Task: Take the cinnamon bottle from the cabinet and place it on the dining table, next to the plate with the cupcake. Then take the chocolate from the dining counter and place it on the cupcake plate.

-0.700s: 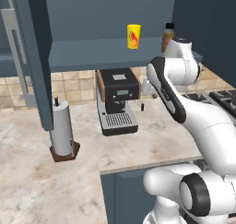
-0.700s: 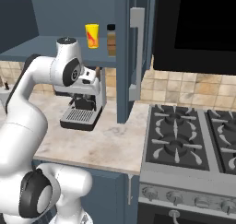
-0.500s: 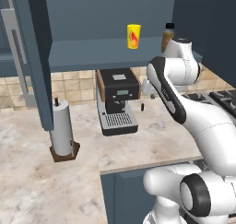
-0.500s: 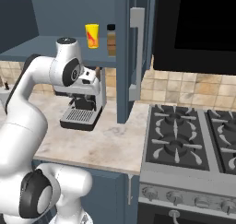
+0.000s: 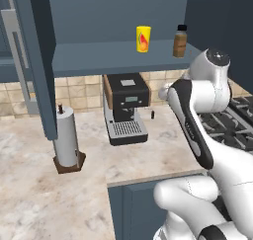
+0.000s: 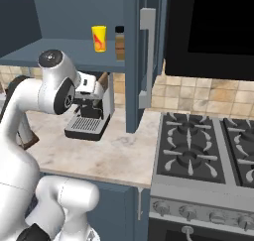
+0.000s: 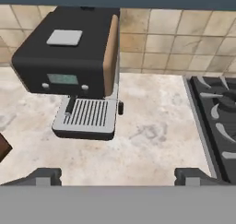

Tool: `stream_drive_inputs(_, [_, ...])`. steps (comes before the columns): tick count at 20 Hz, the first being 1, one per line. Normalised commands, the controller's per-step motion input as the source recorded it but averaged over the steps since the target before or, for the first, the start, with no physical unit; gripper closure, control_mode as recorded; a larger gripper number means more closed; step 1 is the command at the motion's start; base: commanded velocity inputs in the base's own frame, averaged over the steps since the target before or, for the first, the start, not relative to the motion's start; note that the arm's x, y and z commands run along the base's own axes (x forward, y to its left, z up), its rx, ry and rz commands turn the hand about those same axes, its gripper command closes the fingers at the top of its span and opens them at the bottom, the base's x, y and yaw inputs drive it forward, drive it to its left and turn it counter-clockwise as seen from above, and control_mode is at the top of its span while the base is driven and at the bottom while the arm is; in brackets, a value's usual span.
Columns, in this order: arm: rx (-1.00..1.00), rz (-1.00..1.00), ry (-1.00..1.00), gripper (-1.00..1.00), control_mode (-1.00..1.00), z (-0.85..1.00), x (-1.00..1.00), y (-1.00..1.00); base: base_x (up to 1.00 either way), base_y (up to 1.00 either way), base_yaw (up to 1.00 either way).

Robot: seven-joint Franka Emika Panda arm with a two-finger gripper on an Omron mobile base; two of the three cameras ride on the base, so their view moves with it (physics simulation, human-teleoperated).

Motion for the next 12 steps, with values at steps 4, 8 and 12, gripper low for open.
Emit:
stream_drive_inputs(4, [0.0,0.0,-0.44,-1.0,-1.0,0.46,-0.29,-0.18,0.0,0.0,0.0])
stream_drive_inputs(8, [0.06,0.0,-0.16,-1.0,-1.0,0.57,-0.24,-0.34,0.0,0.0,0.0])
stream_drive_inputs(12, [0.1,0.0,0.0,-1.0,-1.0,0.67,-0.06,-0.36,0.0,0.0,0.0])
